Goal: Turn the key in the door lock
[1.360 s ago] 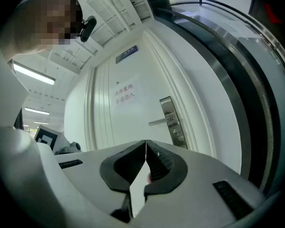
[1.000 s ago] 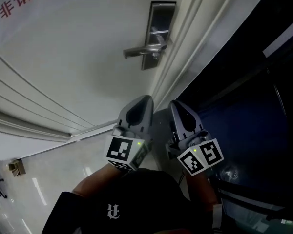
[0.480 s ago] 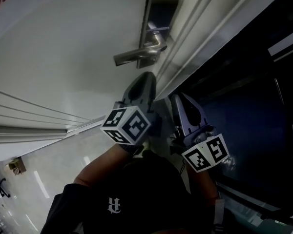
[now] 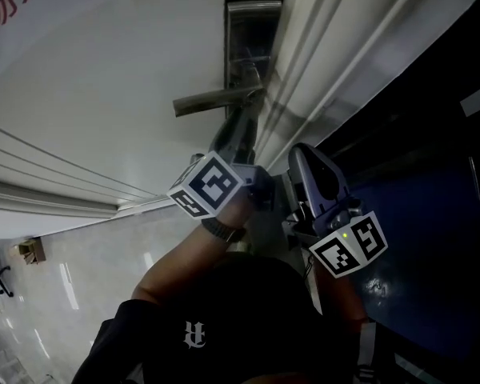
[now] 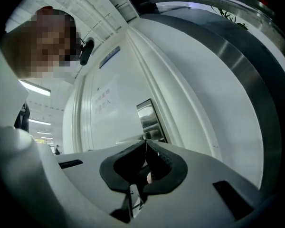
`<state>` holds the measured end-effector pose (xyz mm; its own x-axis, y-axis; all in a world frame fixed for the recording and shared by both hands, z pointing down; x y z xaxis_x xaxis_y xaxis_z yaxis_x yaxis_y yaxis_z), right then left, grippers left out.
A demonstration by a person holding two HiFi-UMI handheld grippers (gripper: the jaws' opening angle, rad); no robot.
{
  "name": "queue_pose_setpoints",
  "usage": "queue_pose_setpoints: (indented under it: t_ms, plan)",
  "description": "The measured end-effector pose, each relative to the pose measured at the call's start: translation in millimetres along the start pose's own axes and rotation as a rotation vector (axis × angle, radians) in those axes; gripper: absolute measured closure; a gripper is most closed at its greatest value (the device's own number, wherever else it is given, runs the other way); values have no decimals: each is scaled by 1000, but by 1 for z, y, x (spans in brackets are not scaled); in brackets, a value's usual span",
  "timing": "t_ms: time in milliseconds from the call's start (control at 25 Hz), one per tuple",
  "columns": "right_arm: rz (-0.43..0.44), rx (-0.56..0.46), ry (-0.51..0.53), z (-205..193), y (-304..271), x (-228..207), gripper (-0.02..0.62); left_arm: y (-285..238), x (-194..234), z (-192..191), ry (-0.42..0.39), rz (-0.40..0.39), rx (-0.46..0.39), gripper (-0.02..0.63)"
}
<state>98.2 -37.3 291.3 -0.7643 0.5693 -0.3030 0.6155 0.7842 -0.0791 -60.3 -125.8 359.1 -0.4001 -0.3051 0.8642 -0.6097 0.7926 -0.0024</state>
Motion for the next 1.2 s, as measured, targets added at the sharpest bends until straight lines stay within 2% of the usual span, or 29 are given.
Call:
queue_pose_setpoints:
  t_ms: [200,360,480,680,920,1200]
  plan:
    - [58,18,10,2,1,-7,581,-8,-1,-3,-7,32,-83,505]
    - [92,30,-1,1,2,-11,581,-10,-7,-5,-40,53,-130,545]
    - [111,37,-2,0,3,-12,581,-12,-11,-6,-113,98,-148,561]
    - [127,36,-7,0,7,-15,581,-12,-18,-8,-395,239,-133,566]
    - [135,27,-23,-2,10,-19,581,-16,-33,-11,-868,464,-67,566]
    - [138,7,-50,-1,15,-24,581,-21,-38,-19,-1327,618,4,571]
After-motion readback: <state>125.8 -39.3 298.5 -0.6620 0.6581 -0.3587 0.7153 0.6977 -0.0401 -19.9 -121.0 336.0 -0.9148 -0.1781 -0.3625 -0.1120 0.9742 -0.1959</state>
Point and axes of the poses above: the fingertips, and each gripper's own axes: y backward along the fingers, x to its left, z out of its top, the point moved 8 cm from there along y, backward along the fingers, and after that the axes turned 13 degrees about x, right-handed, at the moved point
